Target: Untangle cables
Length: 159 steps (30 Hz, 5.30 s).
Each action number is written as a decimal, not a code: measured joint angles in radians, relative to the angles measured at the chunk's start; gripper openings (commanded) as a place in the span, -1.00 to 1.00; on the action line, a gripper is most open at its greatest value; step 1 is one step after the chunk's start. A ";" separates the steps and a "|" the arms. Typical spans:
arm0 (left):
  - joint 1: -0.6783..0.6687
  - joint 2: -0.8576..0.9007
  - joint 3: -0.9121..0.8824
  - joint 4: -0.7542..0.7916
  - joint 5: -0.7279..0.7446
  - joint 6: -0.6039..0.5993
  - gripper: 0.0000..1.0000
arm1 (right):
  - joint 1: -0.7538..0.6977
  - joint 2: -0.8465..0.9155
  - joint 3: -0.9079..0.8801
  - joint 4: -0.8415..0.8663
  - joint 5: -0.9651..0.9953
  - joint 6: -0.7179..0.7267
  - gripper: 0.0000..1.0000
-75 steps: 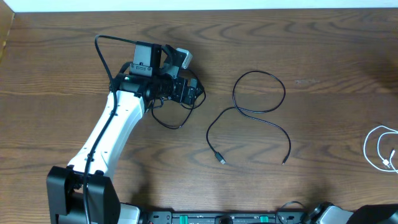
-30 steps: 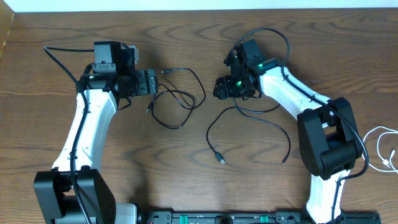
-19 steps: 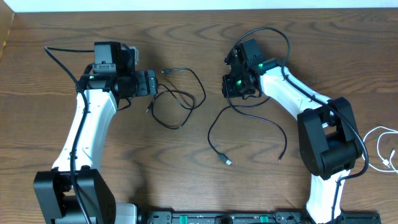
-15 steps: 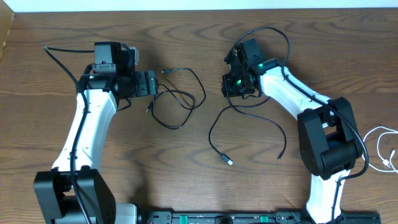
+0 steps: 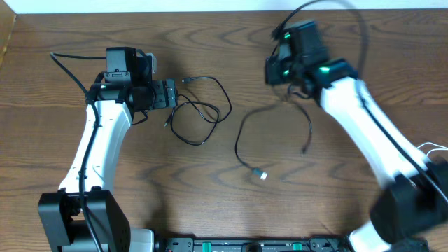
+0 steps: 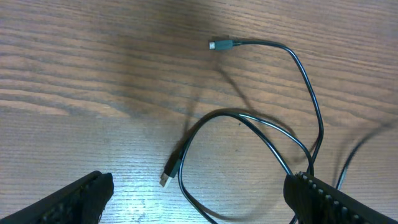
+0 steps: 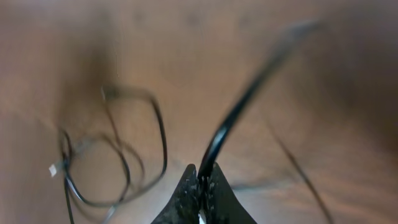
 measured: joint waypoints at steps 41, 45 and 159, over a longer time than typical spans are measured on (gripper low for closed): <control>0.000 0.000 0.000 -0.008 0.000 0.000 0.86 | -1.032 -0.372 0.018 -0.113 0.284 -0.079 -0.97; 0.000 0.000 0.000 -0.008 0.000 0.000 0.86 | -1.136 -0.372 0.018 -0.106 0.285 -0.085 -0.98; 0.153 0.000 0.000 -0.071 -0.127 -0.053 0.86 | 0.352 0.462 0.018 0.261 -0.256 -0.278 0.54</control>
